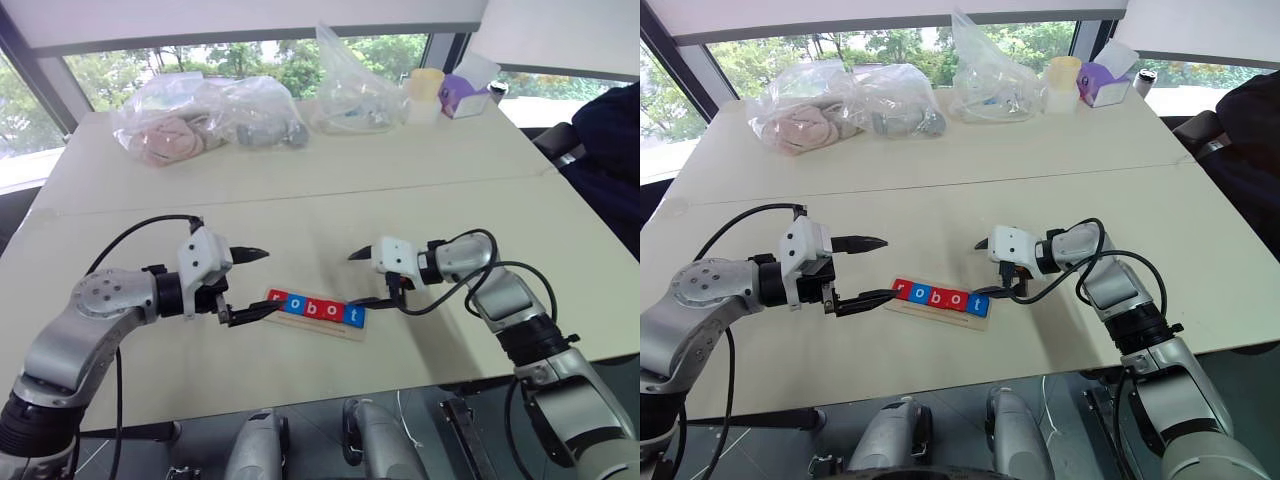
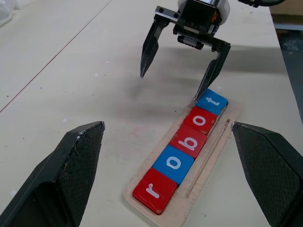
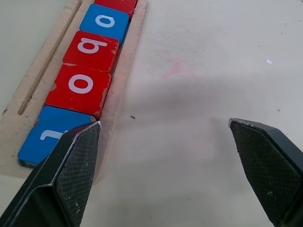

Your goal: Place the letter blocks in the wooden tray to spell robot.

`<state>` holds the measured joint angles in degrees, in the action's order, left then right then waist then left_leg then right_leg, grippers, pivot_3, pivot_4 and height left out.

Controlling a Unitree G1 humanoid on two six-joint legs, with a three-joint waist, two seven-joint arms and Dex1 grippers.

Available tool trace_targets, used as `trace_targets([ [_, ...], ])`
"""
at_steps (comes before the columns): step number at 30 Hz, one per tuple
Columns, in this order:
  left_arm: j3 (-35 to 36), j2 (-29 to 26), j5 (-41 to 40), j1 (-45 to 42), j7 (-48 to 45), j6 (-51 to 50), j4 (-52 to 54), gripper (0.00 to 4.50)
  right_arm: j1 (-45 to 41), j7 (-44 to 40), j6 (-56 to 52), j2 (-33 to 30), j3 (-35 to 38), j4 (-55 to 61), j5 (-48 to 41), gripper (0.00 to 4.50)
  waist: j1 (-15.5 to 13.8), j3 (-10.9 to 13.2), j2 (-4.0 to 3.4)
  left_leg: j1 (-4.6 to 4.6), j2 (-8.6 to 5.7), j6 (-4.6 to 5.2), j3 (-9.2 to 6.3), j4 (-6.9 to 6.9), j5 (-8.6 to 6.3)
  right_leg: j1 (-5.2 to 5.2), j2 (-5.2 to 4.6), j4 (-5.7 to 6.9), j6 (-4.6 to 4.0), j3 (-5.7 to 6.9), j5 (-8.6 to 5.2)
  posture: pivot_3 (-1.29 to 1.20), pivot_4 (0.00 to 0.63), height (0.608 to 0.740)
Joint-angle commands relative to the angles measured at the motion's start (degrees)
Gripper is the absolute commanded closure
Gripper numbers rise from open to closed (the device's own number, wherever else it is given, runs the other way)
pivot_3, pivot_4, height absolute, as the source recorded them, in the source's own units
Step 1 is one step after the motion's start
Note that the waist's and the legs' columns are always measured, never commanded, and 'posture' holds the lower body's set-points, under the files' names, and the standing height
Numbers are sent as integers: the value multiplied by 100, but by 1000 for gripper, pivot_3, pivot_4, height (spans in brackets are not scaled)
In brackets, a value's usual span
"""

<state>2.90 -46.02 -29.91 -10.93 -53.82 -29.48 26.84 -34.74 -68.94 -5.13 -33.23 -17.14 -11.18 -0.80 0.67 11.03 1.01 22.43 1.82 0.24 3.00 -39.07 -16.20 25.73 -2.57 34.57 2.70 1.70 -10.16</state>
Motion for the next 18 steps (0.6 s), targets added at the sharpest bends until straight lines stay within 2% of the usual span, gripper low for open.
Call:
trace_targets([
  [1,20,16,19,-65,-5,84,33,0,-28,60,75,25,50,174,-39,54,0,0,0,0,0,0,0,0,0,0,0,0,0,0,0,0,150,740],
  [11,11,36,8,-47,-13,80,38,0,-191,313,145,-109,246,-33,-17,54,-1,0,0,0,0,0,0,0,0,0,0,0,0,0,0,0,150,740],
  [14,63,30,-34,-36,-9,47,38,0,-127,391,-104,-214,443,152,-154,54,-4,0,0,0,0,0,0,0,0,0,-1,0,0,0,0,0,150,740],
  [18,216,-32,-155,70,34,-99,144,0,368,364,-1158,-528,920,1220,-711,54,-16,0,0,2,0,0,-1,1,0,0,-2,-1,0,0,0,0,150,740],
])
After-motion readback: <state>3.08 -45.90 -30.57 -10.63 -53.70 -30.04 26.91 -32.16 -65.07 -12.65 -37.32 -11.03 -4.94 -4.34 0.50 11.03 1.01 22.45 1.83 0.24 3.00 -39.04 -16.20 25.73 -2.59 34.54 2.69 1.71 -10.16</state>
